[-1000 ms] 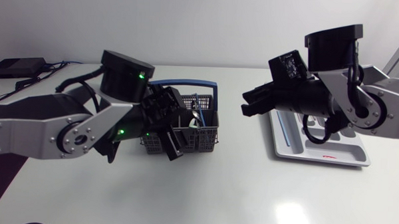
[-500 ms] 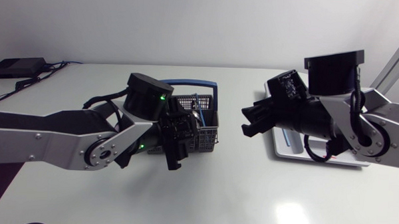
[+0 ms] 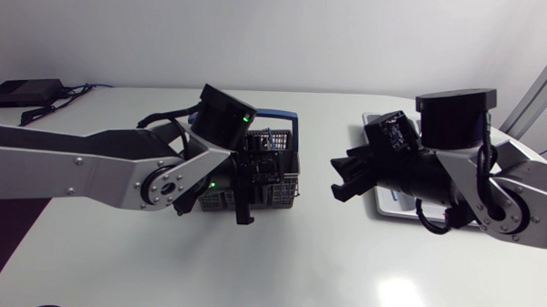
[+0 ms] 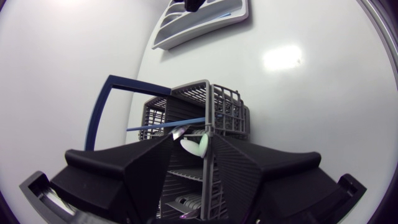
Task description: Unload the cutlery basket into the drawer organizer.
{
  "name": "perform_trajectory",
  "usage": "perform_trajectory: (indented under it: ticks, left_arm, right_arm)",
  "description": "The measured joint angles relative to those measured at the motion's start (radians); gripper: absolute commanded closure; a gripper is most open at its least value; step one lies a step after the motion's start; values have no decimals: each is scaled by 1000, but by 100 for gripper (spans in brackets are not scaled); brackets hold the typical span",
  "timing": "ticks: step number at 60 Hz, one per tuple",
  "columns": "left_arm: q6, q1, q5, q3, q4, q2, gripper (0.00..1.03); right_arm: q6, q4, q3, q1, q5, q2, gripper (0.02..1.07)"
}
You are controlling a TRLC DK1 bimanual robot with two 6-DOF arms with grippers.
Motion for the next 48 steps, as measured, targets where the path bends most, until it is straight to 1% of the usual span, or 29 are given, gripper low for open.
perform_trajectory:
  ticks: [3, 12, 15, 27, 31, 42, 48]
  left_arm:
    - [9, 1, 0, 7, -6, 5, 70]
    - [43, 11, 0, 23, -34, 23, 72]
    - [51, 14, 1, 27, -43, 28, 75]
    - [60, 21, 1, 37, -50, 46, 75]
    - [63, 21, 3, 41, -51, 47, 79]
    - [84, 31, 3, 57, -51, 53, 79]
    - [92, 34, 3, 64, -51, 58, 83]
  right_arm:
    - [-2, 6, -3, 0, -2, -1, 56]
    - [-2, 10, -13, 0, -2, -2, 56]
    - [-2, 10, -14, 0, -2, -2, 56]
    - [-2, 20, -14, 0, -2, -2, 56]
    - [-2, 25, -14, 0, -2, -2, 56]
    - [-2, 28, -16, 1, -2, -2, 56]
    - [-2, 28, -16, 1, -2, -2, 56]
